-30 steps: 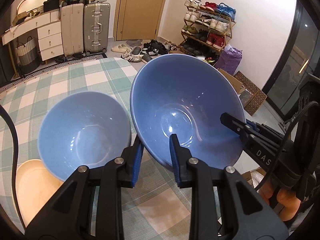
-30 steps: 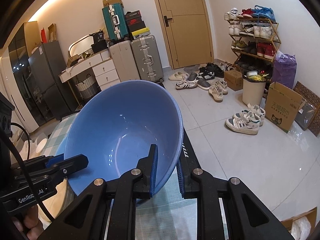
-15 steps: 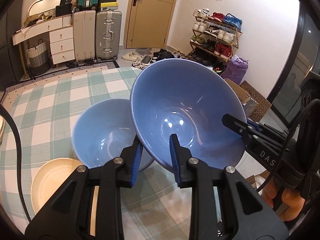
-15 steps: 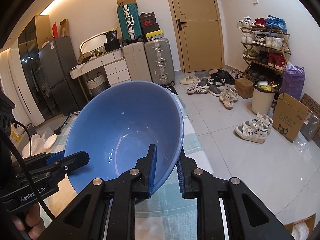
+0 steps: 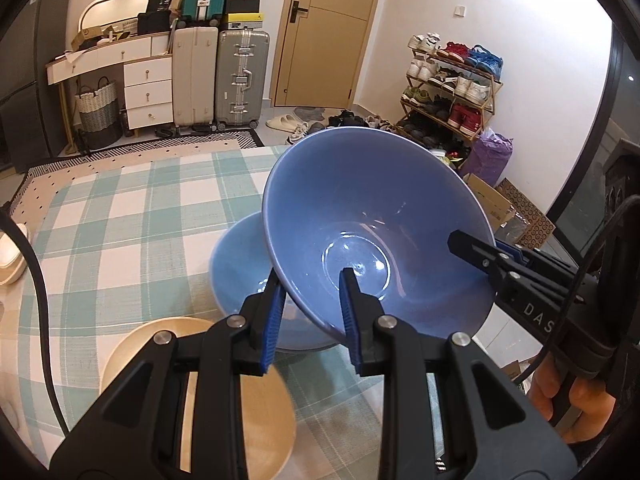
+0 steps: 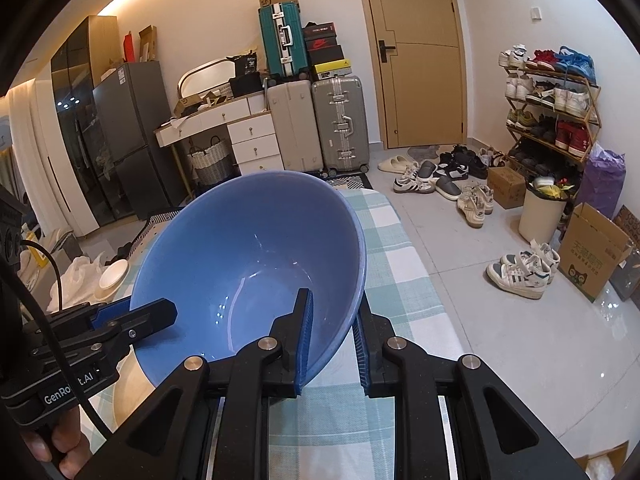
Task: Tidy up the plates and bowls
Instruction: 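Carry the bowl over the nested bowls and lower it in with both tools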
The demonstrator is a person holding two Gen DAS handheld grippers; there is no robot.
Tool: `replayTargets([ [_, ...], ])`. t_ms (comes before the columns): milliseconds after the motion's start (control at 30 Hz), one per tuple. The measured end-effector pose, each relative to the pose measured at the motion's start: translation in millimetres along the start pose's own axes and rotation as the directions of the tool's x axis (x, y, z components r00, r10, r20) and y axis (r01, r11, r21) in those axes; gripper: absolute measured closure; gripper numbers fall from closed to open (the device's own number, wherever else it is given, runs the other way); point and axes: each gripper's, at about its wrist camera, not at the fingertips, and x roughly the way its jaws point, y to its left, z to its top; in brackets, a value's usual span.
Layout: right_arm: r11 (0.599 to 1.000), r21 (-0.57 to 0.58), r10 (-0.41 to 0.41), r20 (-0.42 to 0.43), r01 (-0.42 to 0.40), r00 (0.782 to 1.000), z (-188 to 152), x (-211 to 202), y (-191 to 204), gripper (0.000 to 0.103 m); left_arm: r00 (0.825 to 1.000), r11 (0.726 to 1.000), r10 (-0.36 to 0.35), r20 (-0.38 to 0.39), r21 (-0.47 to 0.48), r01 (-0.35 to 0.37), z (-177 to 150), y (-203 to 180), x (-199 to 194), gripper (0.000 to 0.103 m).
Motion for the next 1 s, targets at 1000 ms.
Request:
replayTargets([
  [1000,0.997,-0.079,-0.012,-0.110,0.003,0.994,-2,97,40,0.084,0.989,0.992,0.123,-0.079,-0.024,-0.125,-3,64,85,0.080],
])
